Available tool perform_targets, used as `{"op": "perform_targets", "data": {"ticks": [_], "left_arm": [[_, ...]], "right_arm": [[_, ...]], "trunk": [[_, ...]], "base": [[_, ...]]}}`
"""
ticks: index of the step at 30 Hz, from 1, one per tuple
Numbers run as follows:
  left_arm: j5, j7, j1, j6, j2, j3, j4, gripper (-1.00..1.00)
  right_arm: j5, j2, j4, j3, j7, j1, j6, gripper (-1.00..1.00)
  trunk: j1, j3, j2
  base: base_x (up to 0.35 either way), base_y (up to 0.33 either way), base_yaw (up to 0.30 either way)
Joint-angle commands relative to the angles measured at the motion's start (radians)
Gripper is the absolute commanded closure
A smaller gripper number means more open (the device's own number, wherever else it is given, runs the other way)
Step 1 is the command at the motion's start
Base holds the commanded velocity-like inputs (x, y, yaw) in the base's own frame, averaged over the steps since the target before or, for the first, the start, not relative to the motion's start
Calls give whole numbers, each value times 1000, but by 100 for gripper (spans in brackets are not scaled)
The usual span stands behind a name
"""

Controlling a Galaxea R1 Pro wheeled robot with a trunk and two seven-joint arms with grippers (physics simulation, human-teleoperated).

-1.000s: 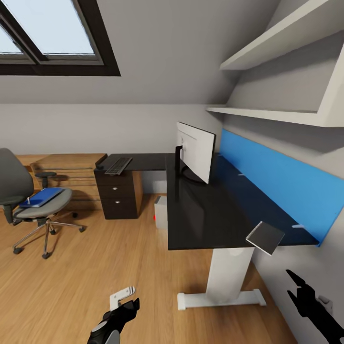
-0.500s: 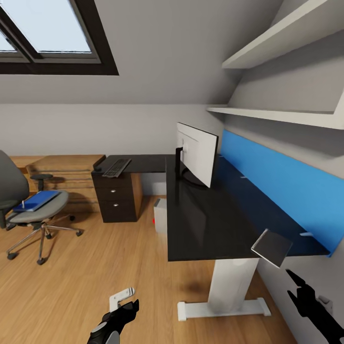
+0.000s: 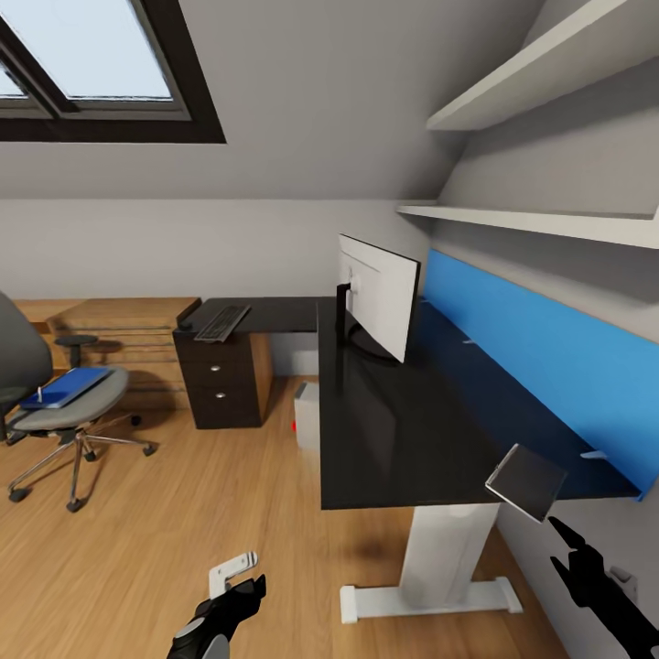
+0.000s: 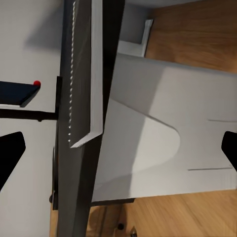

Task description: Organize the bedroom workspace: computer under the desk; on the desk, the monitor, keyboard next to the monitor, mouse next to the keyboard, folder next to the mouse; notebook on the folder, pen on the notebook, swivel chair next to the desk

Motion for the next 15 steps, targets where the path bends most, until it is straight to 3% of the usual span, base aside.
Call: {"op": "perform_targets", "data": {"ticks": [1,15], "left_arm": [[7,8,-1,2,0,-2,-1,-100],[7,8,-1,2,0,-2,-1,-100]], "right_arm": [[-6,0,0,-3,1,-1,8,-100],[-6,0,0,-3,1,-1,8,-100]], "trunk": [[0,-1,-1],[0,-1,-1]], "base": [[158,0,0],[131,0,0]]}}
